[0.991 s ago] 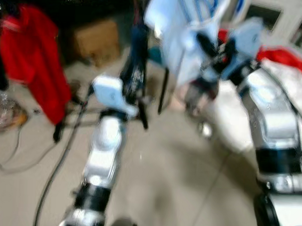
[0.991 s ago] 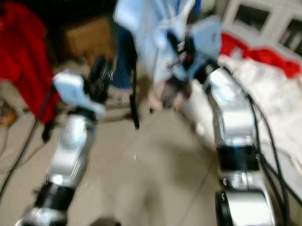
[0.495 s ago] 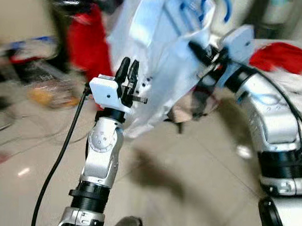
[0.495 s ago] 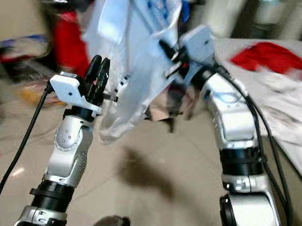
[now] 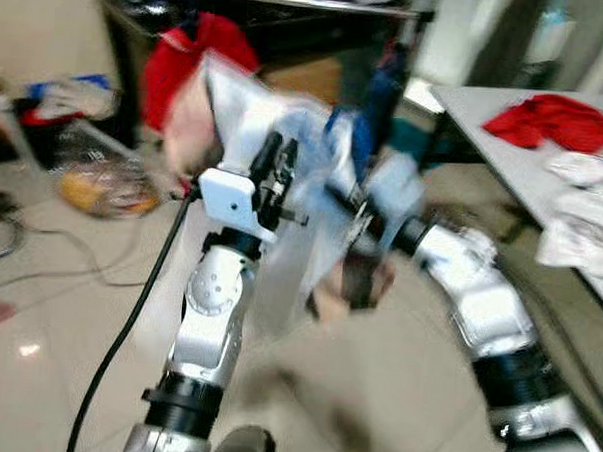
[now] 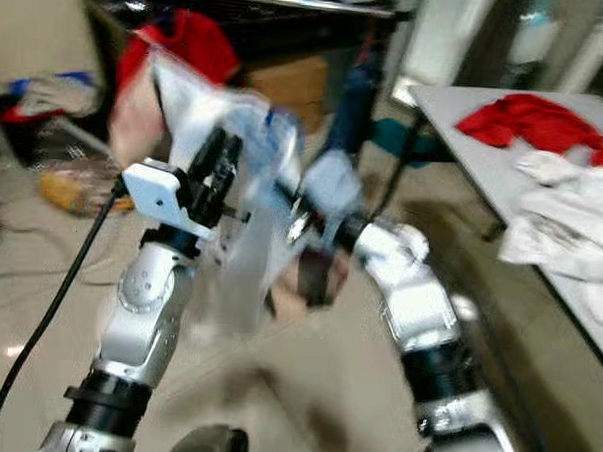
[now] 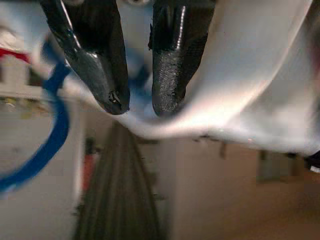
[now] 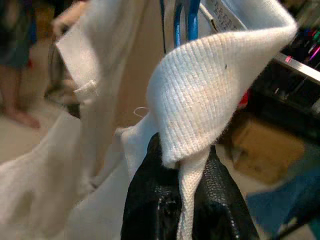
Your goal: Hang hanger
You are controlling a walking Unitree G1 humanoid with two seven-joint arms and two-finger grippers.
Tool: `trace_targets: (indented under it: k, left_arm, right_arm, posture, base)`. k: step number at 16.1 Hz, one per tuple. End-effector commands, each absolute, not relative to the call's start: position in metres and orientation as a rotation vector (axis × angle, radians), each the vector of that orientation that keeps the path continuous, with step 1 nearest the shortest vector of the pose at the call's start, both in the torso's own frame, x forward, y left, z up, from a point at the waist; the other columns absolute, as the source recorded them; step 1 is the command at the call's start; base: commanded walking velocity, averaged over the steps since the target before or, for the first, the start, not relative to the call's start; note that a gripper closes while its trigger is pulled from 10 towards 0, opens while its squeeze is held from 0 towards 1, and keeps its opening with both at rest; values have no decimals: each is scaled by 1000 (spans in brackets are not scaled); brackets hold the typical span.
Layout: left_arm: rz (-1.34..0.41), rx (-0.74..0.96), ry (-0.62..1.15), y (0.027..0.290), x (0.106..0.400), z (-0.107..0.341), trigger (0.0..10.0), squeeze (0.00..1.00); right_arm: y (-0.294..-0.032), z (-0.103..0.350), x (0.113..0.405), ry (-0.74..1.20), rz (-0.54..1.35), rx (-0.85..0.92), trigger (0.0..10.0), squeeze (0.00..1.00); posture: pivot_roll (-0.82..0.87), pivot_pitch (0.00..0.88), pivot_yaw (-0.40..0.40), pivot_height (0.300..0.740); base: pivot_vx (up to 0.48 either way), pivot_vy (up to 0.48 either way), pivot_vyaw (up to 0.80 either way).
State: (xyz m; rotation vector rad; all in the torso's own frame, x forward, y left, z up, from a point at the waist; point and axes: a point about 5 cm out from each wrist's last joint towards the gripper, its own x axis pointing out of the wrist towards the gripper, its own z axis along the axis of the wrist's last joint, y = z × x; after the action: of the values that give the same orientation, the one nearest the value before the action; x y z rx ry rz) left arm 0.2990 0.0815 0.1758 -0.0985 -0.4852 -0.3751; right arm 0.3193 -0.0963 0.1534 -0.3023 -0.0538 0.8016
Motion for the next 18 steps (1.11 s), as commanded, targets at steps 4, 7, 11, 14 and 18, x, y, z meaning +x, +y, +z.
trace_targets:
  k: [4,7,11,14,18]
  left_arm:
    - [-441,-94,-449,73,294,168,10000,0]
    - [-448,-93,-445,73,294,167,10000,0]
    - [-433,-91,-364,78,295,144,10000,0]
    - [-413,-41,-228,89,286,100,10000,0]
    - [-346,19,16,114,269,37,10000,0]
  right_arm:
    - [-103,128,319,-50,772,-420,10000,0]
    - [-103,131,322,-94,762,-476,10000,0]
    - [-99,112,323,-70,751,-478,10000,0]
    - [-92,82,313,-11,736,-494,10000,0]
    - [-95,55,303,47,688,-459,10000,0]
  posture:
    - [183,4,-2,740]
    - [178,7,0,740]
    - [172,5,-1,740]
    - [168,3,4,740]
    - [163,0,1,740]
  base:
    - [0,0,0]
    - [0,0,0]
    - [0,0,0]
    - [0,0,0]
    - [0,0,0]
